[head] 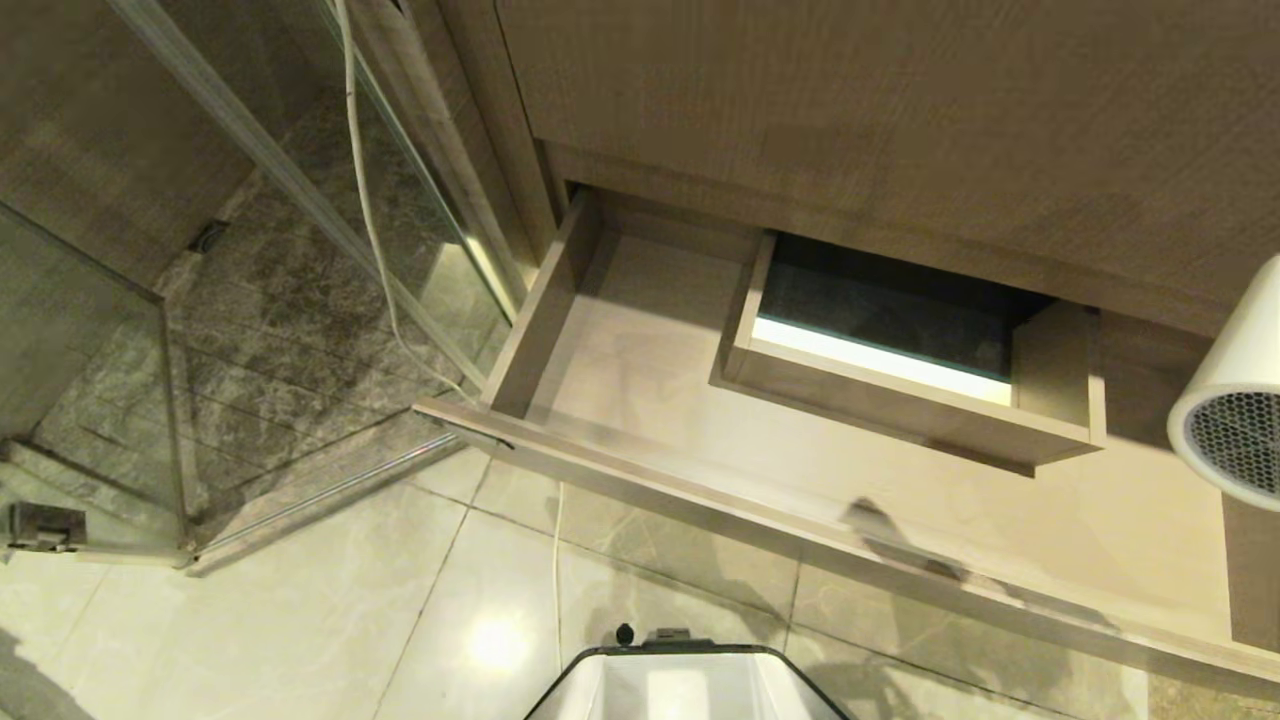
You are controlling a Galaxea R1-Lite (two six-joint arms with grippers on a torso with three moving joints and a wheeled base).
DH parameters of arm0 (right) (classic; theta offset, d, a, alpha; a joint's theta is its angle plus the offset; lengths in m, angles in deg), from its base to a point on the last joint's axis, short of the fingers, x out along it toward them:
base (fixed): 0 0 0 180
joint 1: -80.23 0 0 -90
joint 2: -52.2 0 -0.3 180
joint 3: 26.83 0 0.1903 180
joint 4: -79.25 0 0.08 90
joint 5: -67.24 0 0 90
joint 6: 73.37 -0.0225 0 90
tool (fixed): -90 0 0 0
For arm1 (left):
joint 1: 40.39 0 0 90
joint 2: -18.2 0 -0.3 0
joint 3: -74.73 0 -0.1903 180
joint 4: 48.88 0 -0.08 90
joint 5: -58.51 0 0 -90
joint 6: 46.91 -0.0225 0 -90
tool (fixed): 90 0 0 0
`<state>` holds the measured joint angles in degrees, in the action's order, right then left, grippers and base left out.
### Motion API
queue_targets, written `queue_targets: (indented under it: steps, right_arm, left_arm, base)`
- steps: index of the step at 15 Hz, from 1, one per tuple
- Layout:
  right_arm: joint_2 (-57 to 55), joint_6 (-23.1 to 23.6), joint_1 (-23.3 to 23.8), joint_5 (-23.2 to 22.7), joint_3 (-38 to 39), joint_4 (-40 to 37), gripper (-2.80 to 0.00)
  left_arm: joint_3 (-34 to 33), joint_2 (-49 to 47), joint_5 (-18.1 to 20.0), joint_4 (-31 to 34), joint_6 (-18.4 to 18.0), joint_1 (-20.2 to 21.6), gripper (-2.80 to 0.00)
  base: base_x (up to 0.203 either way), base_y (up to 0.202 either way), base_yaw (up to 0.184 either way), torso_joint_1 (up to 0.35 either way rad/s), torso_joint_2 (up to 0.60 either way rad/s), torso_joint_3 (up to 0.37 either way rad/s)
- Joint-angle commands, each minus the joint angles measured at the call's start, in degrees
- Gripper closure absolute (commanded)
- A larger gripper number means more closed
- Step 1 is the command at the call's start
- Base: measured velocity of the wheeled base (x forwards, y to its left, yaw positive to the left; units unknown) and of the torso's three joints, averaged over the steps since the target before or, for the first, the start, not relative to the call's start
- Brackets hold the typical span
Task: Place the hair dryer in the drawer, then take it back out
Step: Put it into the drawer
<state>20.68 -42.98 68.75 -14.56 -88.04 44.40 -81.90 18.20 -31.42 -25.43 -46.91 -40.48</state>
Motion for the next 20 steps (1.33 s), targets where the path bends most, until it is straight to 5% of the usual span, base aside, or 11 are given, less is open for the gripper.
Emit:
queue_targets:
  steps: [1,11,14,20]
  right_arm:
    - [-0.2,0.2,0.0,0.1,0.2,-0.1,0.00]
    - [-9.0,-0.1,0.4,0.0,-1.1,1.4,0.00]
    - [-13.4,-4.0,4.6,-0.1,-1.7,0.6,0.00]
    - [-21.7,-4.3,12.2,0.3,-1.4,-1.7,0.00]
  left_arm:
    - [-0.1,0.0,0.0,-0.1,0.0,0.0,0.00]
    - [-0.1,0.0,0.0,-0.1,0.0,0.0,0.00]
    - [-0.1,0.0,0.0,-0.1,0.0,0.0,0.00]
    - [-0.1,0.0,0.0,-0.1,0.0,0.0,0.00]
  base:
    - [0.000,0.000,0.000,0.003,0.37,0.344]
    - [0.000,0.000,0.000,0.050,0.16,0.194]
    - [0.000,0.000,0.000,0.022,0.01,0.045]
    - [0.000,0.000,0.000,0.002,0.00,0.014]
